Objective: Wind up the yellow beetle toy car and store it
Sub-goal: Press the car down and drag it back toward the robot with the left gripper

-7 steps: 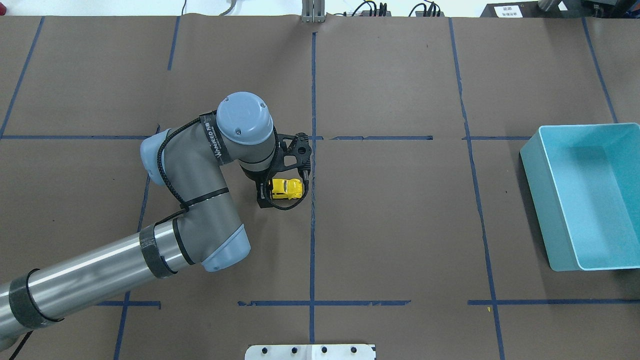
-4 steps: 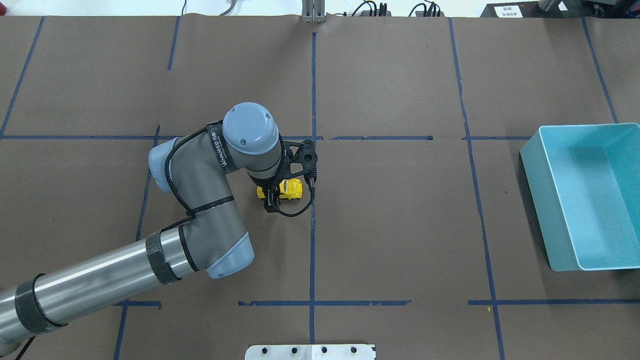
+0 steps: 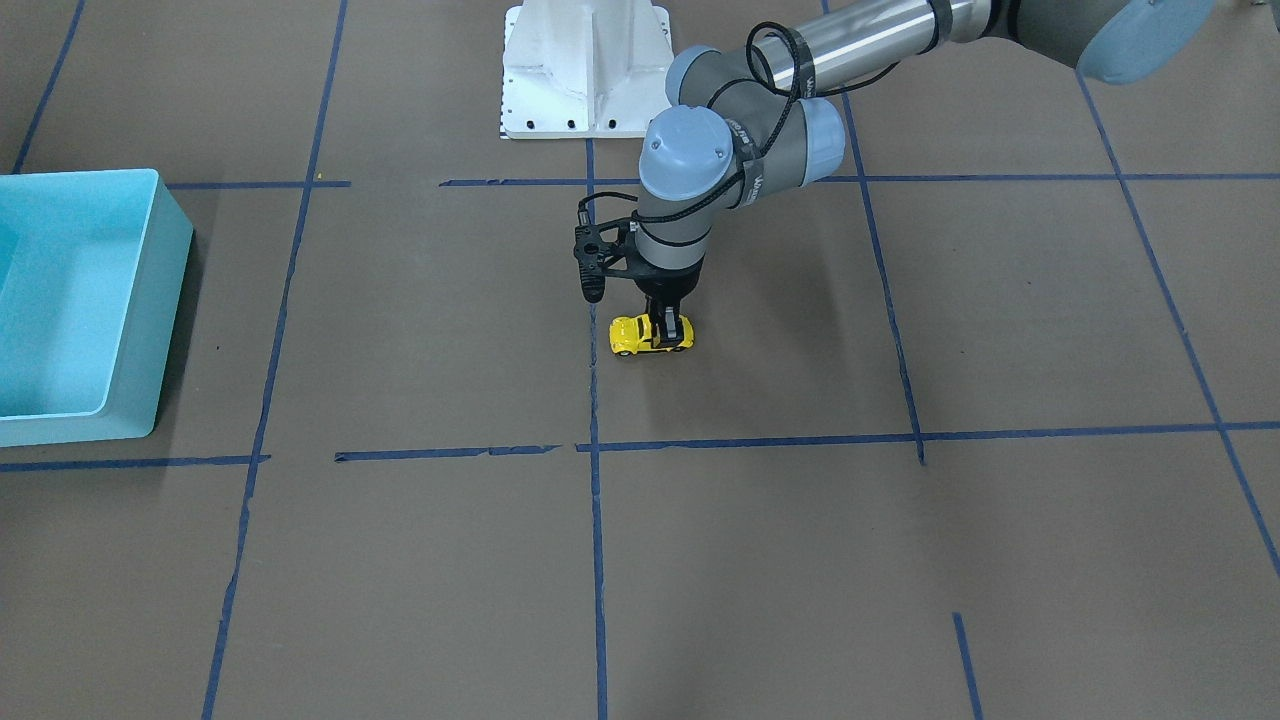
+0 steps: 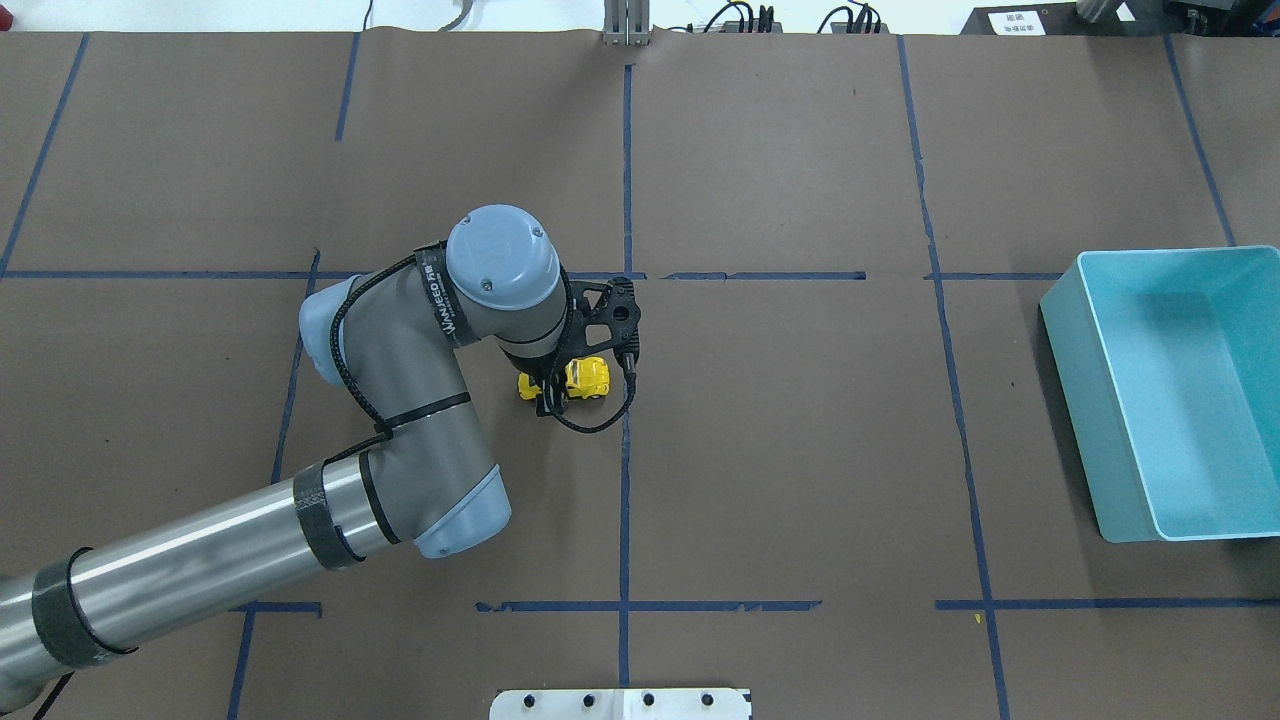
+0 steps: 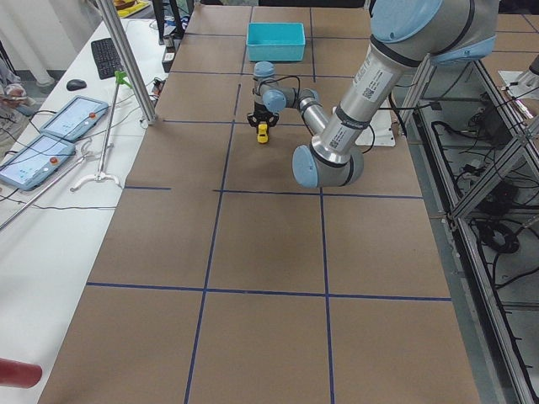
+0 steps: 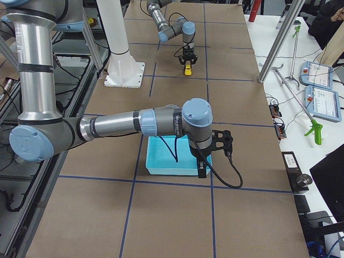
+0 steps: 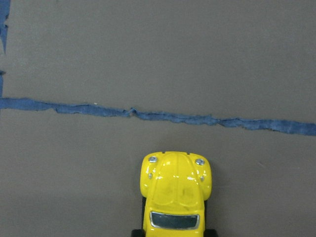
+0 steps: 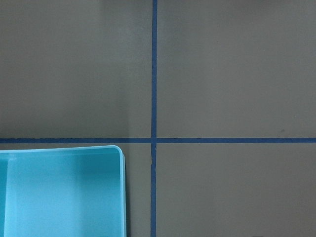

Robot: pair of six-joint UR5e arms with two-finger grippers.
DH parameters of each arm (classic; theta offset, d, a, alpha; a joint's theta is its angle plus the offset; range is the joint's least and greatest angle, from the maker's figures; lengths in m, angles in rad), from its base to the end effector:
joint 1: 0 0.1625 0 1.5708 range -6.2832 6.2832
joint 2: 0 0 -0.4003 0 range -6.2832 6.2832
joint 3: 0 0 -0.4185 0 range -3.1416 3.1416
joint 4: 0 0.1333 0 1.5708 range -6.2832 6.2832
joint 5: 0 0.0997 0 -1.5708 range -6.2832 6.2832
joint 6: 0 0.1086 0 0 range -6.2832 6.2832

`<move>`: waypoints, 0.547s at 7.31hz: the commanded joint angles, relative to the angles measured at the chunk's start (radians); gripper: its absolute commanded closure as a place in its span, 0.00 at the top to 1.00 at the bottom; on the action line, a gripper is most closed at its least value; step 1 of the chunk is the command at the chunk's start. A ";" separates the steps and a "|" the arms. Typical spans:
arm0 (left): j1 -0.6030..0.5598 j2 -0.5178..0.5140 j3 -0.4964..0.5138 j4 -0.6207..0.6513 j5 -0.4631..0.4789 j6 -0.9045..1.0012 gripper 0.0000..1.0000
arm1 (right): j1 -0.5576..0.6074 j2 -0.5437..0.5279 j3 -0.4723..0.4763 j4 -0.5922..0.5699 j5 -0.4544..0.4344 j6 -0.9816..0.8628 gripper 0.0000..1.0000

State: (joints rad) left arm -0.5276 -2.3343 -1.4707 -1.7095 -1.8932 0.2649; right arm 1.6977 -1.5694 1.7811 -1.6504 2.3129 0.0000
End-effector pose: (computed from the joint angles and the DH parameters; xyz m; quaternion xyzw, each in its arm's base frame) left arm 0.5981 -0.4630 0.1939 0.3005 0.2829 0.6026 0.6831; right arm 0.1251 -0.5073 0.5411 0.0843 -0.3572 0.0351 0.9296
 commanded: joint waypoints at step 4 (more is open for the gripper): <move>0.011 0.007 0.010 -0.183 -0.014 -0.013 0.13 | 0.017 -0.012 0.029 -0.006 0.000 0.000 1.00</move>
State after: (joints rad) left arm -0.5195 -2.3321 -1.4662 -1.8715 -1.9043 0.2491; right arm 1.7138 -1.5806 1.8064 -1.6561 2.3136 0.0000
